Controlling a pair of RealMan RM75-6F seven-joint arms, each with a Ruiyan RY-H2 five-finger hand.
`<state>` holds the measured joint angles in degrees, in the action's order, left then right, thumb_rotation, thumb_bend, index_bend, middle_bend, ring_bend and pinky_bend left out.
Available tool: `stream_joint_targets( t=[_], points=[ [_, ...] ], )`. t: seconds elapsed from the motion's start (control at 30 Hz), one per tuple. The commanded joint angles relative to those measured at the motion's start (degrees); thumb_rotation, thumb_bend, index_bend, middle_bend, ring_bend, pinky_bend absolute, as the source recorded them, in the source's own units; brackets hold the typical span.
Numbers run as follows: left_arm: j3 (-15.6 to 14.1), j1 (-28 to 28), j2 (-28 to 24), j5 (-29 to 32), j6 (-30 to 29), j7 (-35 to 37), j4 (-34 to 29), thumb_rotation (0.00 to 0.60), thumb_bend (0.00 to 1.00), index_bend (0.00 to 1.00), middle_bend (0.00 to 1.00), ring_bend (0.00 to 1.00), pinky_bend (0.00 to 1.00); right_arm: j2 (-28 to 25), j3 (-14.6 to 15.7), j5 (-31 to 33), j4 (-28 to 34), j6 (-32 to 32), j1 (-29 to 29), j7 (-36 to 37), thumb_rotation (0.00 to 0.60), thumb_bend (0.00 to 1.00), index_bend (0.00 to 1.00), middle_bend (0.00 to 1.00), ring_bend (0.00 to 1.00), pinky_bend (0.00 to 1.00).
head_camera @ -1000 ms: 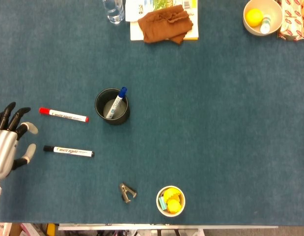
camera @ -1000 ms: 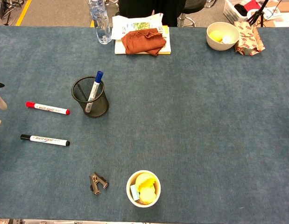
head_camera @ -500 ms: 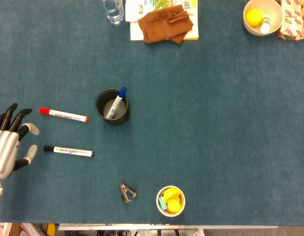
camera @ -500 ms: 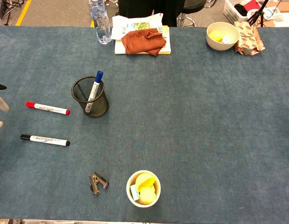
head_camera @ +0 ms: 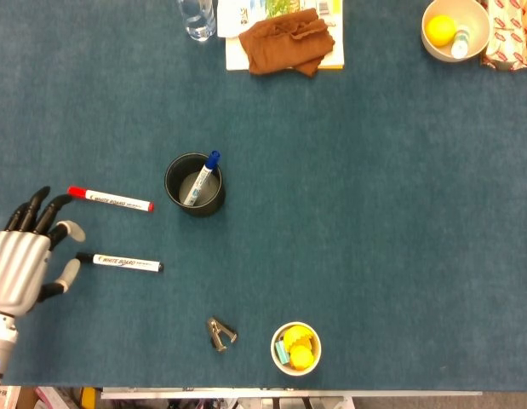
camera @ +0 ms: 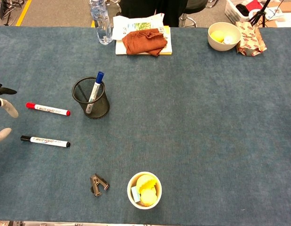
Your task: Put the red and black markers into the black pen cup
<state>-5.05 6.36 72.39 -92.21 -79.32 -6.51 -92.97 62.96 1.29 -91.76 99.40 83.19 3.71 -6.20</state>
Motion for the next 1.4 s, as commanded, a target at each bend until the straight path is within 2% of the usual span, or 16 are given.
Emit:
stream_joint_targets(
  t=[0.03,0.27,0.73,1.1,1.4],
  points=[
    [0.0,1.5,-1.1,1.4,3.4,-3.8,-3.6,0.6,0.33,0.39,0.12,0.03,0.16,-0.2,-0.1,-0.1,0.2,0.3,-0.1,0.1,0.6,0.0,0.24,0.26,0.18,0.35],
    [0.4,5.2,-3.7,6.8,11.7,-11.5,-8.6,0.6,0.33,0.31,0.01,0.0,0.14,-0.5,-0.4,0.3,0.1,0.4,-0.1,0.6,0.6,0.0,0.24,0.26,0.18,0.35],
    [0.2,9.7,-7.5,13.2,19.5,-19.3,-14.1,0.6,0.33,0.3,0.0,0.0,0.11,-0.2,-0.2,0.5,-0.4,-0.5,0.1,0.3,0.6,0.0,0.24,0.26,0.18,0.35],
    [0.3,12.2,-6.2,20.5,22.3,-24.5,-16.4,0.6,0.33,0.31,0.0,0.0,0.11,-0.6,-0.1,0.3,0.2,0.6,-0.5,-0.2,0.6,0.0,0.24,0.26,0.18,0.35],
    [0.4,13.1,-3.5,24.1,20.9,-27.4,-16.7,0.6,0.33,0.33,0.0,0.0,0.11,-0.7,-0.3,0.8,0.5,0.4,-0.6,0.0,0.6,0.0,0.24,0.26,0.18,0.35]
  ],
)
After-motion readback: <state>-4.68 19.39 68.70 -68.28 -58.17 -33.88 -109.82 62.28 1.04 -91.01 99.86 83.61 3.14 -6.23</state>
